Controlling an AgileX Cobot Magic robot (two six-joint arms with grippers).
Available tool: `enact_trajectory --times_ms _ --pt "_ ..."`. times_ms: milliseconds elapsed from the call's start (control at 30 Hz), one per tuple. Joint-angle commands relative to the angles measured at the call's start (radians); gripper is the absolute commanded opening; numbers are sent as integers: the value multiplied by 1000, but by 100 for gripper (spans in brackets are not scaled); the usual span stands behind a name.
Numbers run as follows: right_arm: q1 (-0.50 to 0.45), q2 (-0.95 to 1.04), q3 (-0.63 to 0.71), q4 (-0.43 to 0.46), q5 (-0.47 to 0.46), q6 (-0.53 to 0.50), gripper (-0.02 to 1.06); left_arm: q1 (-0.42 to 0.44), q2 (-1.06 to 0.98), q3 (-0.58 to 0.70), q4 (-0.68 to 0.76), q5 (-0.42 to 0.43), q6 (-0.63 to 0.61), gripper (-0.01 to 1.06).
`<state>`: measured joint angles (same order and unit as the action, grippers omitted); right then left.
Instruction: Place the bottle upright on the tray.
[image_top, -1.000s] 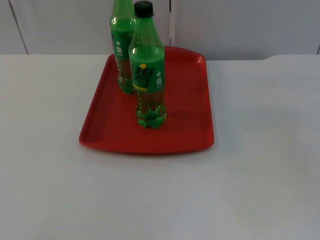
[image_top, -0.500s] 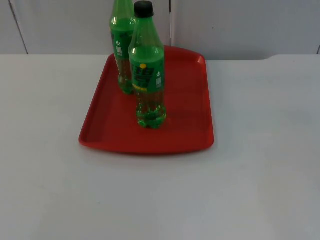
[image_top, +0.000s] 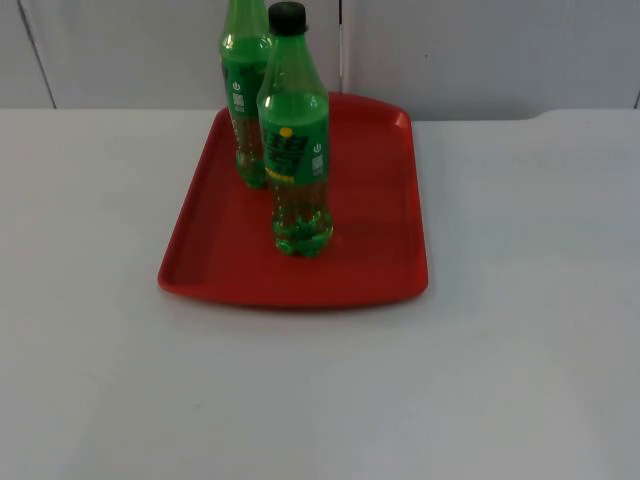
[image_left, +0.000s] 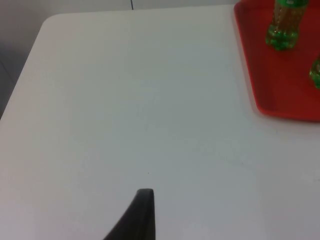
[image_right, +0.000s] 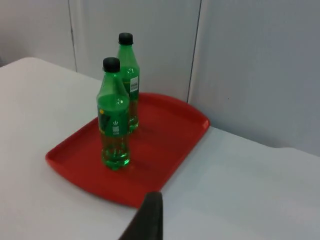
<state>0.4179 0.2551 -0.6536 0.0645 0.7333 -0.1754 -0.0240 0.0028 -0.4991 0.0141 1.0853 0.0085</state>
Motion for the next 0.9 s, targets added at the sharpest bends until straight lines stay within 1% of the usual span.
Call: enact_trajectory --times_ms 0,133,167,300,467,567,767,867 --pt "1 -53 0 -4 66 8 85 1 -3 4 -1 -10 -3 105" --pt "1 -161 0 1 182 40 85 1 -3 4 -1 -10 -3 105" --pt "1 -161 0 1 182 40 85 1 -3 4 -1 -10 -3 105" --pt "1 -254 0 1 272 60 85 1 -3 4 -1 -10 -3 105" --pt "1 -255 3 -3 328 105 85 1 -3 4 -1 -10 -3 105" --pt "1 -255 25 -3 329 105 85 1 -3 4 -1 -10 -3 105" --pt "1 -255 115 -17 293 109 85 1 -3 4 -1 -10 -3 105" --pt "1 -255 115 -65 294 166 85 1 -3 4 -1 -10 -3 105"
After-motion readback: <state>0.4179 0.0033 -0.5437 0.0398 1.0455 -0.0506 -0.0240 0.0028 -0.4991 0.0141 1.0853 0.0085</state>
